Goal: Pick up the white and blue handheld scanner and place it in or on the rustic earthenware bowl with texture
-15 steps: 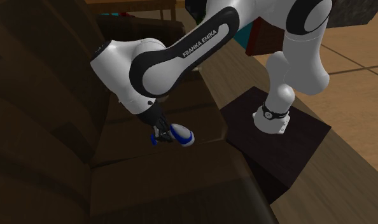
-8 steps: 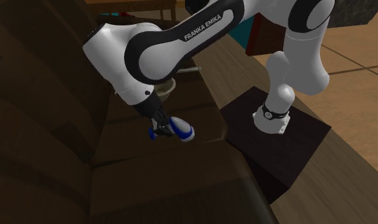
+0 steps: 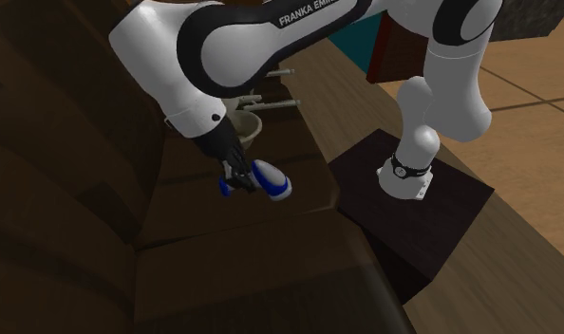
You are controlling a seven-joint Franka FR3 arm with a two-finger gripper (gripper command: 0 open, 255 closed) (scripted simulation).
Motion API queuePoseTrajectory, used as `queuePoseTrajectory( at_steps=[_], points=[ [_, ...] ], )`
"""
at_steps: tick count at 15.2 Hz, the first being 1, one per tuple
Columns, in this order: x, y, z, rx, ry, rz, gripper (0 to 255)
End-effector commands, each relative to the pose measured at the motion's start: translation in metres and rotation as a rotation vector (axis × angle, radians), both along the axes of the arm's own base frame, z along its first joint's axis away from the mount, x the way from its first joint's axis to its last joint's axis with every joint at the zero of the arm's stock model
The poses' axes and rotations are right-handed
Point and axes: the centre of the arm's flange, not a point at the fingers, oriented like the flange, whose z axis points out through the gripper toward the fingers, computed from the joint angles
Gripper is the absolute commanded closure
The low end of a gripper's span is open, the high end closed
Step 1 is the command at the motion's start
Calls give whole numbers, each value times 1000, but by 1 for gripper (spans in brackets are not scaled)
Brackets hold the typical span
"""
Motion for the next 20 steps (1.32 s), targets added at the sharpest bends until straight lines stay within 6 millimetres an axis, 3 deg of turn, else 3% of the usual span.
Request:
queuePoseTrajectory(
  at_steps=[1, 11, 20],
  points=[
    [-1, 0, 11, 0, 0, 0, 255],
    [-1, 0, 63, 0, 0, 0, 255],
    [-53, -107, 64, 0, 0, 0, 255]
  ],
)
